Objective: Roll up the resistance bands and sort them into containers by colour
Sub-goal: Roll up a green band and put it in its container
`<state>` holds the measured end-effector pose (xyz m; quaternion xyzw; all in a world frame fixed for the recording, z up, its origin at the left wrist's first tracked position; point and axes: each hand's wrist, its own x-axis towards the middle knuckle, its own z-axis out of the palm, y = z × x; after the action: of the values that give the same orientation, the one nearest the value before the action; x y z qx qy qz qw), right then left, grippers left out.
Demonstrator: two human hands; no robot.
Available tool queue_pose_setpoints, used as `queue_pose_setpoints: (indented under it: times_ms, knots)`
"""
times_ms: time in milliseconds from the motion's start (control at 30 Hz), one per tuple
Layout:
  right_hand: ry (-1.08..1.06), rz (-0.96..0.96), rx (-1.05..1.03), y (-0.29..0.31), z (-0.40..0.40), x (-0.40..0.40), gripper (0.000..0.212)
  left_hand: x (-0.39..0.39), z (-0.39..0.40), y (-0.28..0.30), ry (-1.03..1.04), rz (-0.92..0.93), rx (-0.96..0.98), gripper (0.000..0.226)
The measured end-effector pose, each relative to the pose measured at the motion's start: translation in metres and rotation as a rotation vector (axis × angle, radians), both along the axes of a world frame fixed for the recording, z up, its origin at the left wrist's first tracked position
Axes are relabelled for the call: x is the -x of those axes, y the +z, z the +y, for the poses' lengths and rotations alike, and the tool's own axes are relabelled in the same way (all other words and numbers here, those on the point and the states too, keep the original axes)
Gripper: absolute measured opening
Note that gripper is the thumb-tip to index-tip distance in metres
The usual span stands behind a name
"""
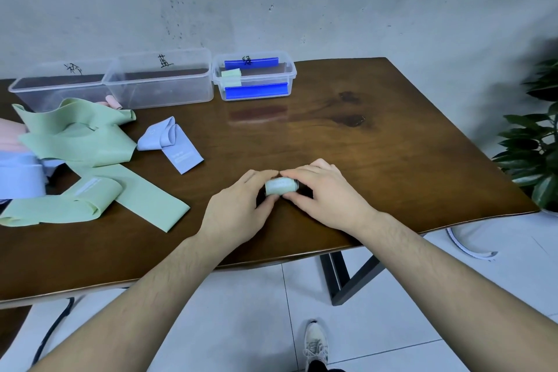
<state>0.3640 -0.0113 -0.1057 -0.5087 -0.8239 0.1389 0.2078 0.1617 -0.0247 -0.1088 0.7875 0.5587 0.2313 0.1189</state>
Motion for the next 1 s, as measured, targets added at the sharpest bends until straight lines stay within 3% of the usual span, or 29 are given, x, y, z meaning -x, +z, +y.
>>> queue_pose_setpoints:
  times_ms: [100, 267, 400, 500, 567, 800, 1000]
  knots:
    - [-0.037, 0.099, 0.09, 0.003, 0.0, 0.002, 0.043, -0.002, 0.001, 0.004, 0.04, -0.257, 0.103, 0.035]
    - [-0.084, 0.428, 0.214, 0.01, -0.006, 0.012, 0.039, -0.009, 0.0, 0.014, 0.132, -0.874, 0.355, 0.026]
    - [-0.011, 0.467, 0.249, 0.014, -0.011, 0.018, 0.055, -0.011, -0.001, 0.019, 0.11, -1.301, 0.578, 0.034]
    - [0.059, 0.426, 0.306, 0.02, -0.005, 0.017, 0.084, -0.007, 0.004, 0.026, 0.076, -1.371, 0.655, 0.041]
    - [0.098, 0.372, 0.315, 0.025, 0.003, 0.015, 0.088, -0.002, 0.008, 0.028, 0.03, -1.365, 0.701, 0.046]
    - [0.083, 0.192, 0.163, 0.043, 0.031, 0.015, 0.06, -0.001, 0.018, 0.035, 0.093, -1.398, 0.766, 0.044]
    - [0.074, 0.281, 0.161, 0.052, 0.062, 0.019, 0.05, -0.009, 0.042, 0.045, 0.173, -1.518, 0.769, 0.038]
